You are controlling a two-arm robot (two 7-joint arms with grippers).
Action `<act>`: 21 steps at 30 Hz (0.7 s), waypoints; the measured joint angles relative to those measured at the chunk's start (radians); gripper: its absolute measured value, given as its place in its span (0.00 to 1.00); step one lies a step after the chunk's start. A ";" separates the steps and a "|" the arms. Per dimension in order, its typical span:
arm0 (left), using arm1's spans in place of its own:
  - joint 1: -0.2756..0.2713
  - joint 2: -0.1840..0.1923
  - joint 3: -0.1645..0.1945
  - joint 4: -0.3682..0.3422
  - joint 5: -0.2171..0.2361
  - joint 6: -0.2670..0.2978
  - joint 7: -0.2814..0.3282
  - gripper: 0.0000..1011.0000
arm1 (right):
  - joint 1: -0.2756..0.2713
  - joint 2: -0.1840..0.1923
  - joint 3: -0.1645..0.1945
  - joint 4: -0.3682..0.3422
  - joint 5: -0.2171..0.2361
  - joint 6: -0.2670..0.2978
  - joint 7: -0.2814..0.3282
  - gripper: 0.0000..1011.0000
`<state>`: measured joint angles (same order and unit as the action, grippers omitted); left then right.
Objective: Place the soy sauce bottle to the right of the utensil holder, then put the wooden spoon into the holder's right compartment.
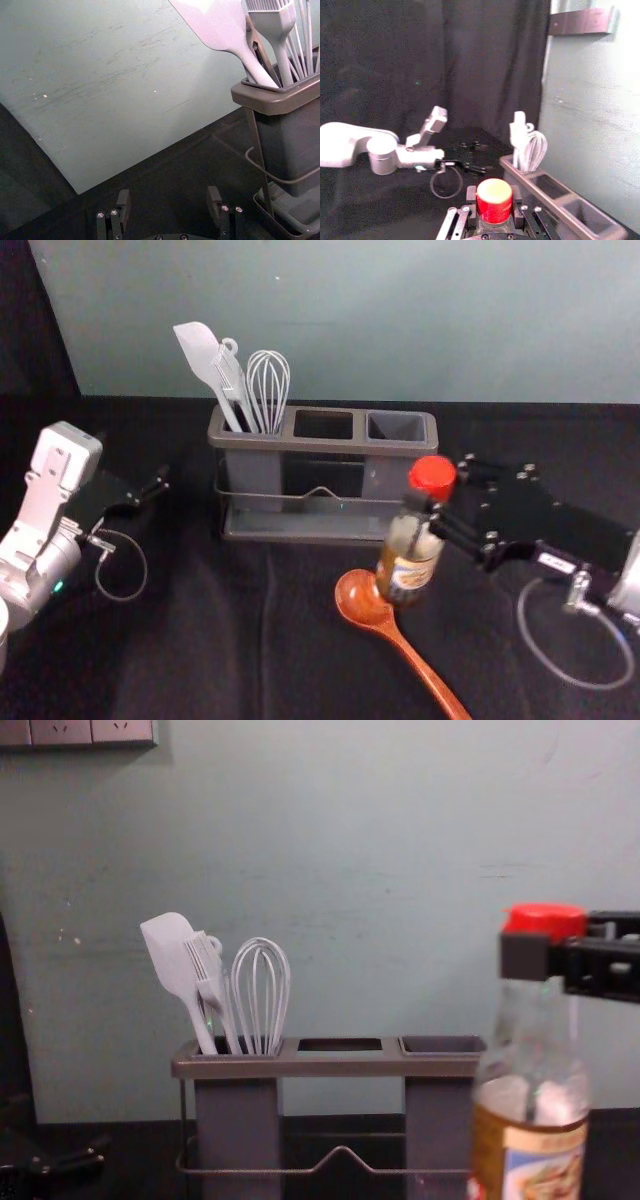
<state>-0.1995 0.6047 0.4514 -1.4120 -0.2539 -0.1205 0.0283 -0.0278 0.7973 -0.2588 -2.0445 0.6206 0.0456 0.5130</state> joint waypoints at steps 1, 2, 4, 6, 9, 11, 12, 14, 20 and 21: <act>0.000 0.000 0.000 0.000 0.000 0.000 0.000 0.99 | -0.006 0.004 0.010 0.000 0.003 -0.003 -0.002 0.39; 0.000 0.000 0.000 0.000 0.000 0.000 0.000 0.99 | -0.020 0.011 0.028 0.001 0.009 -0.009 -0.008 0.39; 0.000 0.000 0.000 0.000 0.000 0.000 0.000 0.99 | -0.030 0.017 0.045 0.006 0.013 -0.014 -0.012 0.39; 0.000 0.000 0.000 0.000 0.000 0.000 0.000 0.99 | -0.046 0.021 0.069 0.018 0.017 -0.021 -0.020 0.39; 0.000 0.000 0.000 0.000 0.000 0.000 0.000 0.99 | -0.061 0.023 0.098 0.041 0.019 -0.027 -0.031 0.39; 0.000 0.000 0.000 0.000 0.000 0.000 0.000 0.99 | -0.063 0.023 0.109 0.053 0.019 -0.028 -0.034 0.39; 0.000 0.000 0.000 0.000 0.000 0.000 0.000 0.99 | -0.064 0.023 0.117 0.064 0.018 -0.028 -0.037 0.39; 0.000 0.000 0.000 0.000 0.000 0.000 0.000 0.99 | -0.062 0.021 0.126 0.083 0.015 -0.026 -0.039 0.39; 0.000 0.000 0.000 0.000 0.000 0.000 0.000 0.99 | -0.047 0.010 0.136 0.122 0.005 -0.020 -0.043 0.39; 0.000 0.000 0.000 0.000 0.000 0.000 0.000 0.99 | -0.041 0.006 0.136 0.133 0.001 -0.019 -0.043 0.39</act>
<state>-0.1995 0.6047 0.4514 -1.4120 -0.2539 -0.1205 0.0283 -0.0687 0.8031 -0.1232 -1.9117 0.6215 0.0265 0.4696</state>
